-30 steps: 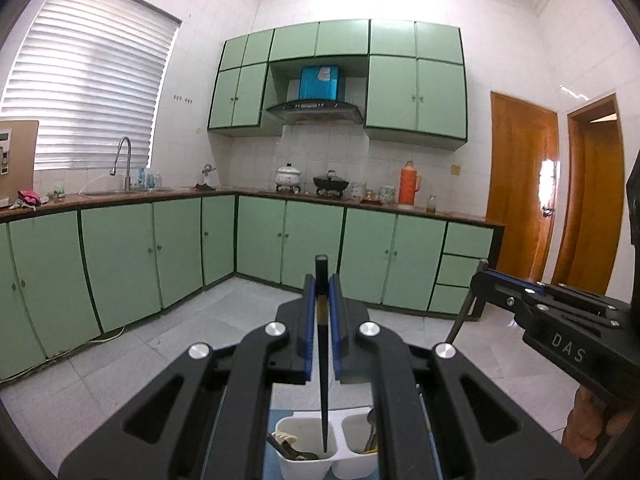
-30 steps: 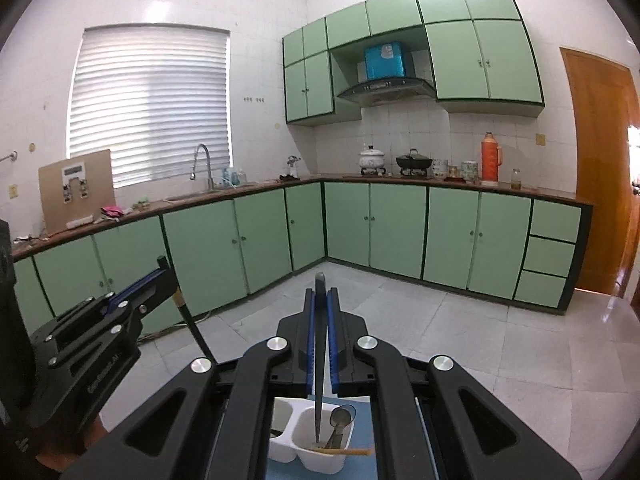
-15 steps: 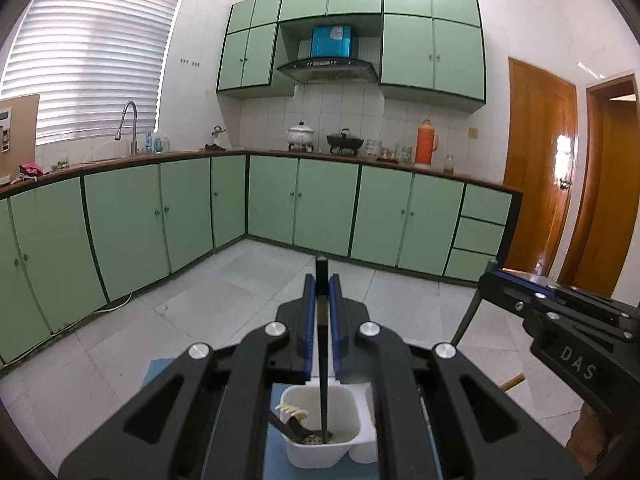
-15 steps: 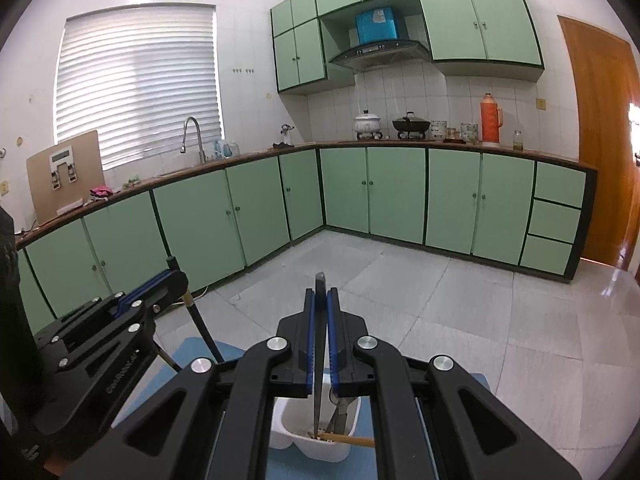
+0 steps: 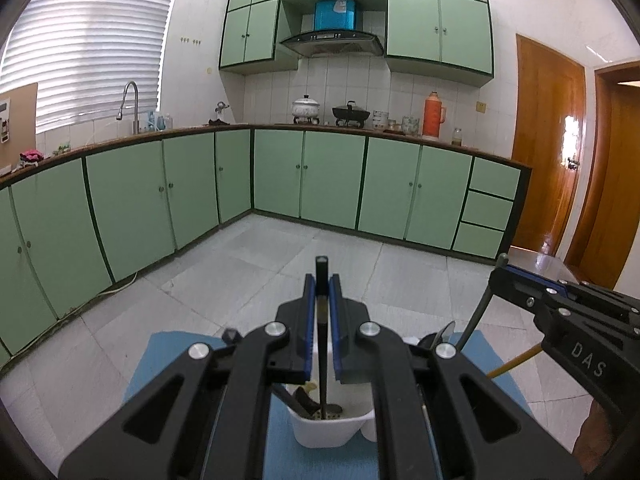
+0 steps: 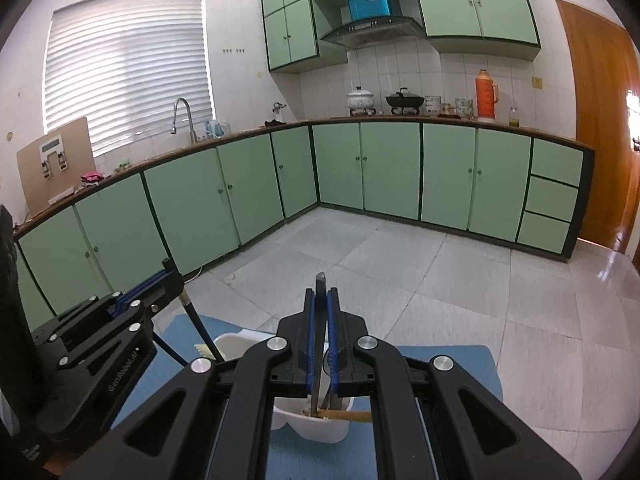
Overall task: Organize utensils
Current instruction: 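Lower both chopsticks into the holder and open both tools, then withdraw both tools back over the last two chopsticks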
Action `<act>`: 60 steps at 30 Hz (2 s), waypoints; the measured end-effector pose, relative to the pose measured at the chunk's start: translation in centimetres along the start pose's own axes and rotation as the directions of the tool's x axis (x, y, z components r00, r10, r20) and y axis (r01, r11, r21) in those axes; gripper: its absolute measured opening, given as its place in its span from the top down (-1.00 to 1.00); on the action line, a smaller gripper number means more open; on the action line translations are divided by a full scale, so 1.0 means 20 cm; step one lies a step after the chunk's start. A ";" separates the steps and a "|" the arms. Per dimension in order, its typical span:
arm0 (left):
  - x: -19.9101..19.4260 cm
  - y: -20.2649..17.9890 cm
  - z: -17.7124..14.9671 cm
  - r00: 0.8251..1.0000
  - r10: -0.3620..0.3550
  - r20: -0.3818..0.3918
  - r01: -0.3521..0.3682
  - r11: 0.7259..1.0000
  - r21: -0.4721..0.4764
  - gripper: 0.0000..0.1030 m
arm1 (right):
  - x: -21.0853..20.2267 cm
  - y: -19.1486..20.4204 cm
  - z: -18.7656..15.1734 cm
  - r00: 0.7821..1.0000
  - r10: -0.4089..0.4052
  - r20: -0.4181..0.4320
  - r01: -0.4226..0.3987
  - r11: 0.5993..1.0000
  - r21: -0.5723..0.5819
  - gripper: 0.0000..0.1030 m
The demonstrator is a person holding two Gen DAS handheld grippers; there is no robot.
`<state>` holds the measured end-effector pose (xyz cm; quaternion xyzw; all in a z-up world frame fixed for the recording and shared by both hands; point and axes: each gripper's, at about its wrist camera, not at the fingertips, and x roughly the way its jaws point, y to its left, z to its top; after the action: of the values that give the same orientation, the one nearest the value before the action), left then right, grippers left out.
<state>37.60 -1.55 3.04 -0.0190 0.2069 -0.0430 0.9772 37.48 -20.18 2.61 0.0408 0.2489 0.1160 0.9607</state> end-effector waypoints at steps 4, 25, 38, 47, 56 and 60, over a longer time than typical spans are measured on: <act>-0.01 0.02 -0.01 1.000 0.008 -0.002 -0.008 1.000 0.004 0.87 | 0.01 -0.01 -0.01 1.000 -0.005 -0.016 0.005 1.000 0.004 0.89; -0.16 0.06 0.08 0.997 0.007 0.080 -0.004 0.999 -0.039 -0.21 | -0.15 -0.10 0.04 0.996 -0.058 0.073 0.054 0.997 0.048 0.05; -0.48 0.04 0.14 0.978 0.006 0.211 -0.003 1.000 -0.013 -0.69 | -0.45 -0.11 -0.01 0.982 -0.066 0.174 0.058 0.997 0.053 -0.40; -0.72 0.05 0.00 0.973 0.014 0.231 -0.013 1.000 -0.008 -0.87 | -0.68 -0.09 -0.17 0.975 -0.070 0.211 0.059 0.996 0.060 -0.89; -0.89 0.06 -0.22 0.985 0.012 0.175 -0.011 1.000 -0.002 -0.90 | -0.83 -0.04 -0.38 0.985 -0.055 0.166 0.045 0.997 0.063 -0.88; -0.92 0.07 -0.35 0.993 0.017 0.119 -0.018 1.000 0.007 -0.90 | -0.85 0.00 -0.48 0.991 -0.052 0.121 0.046 0.998 0.047 -0.88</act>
<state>18.05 1.35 3.93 -0.0159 0.1481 -0.0339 0.9883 18.28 -24.05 2.24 0.0626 0.1931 0.0842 0.9756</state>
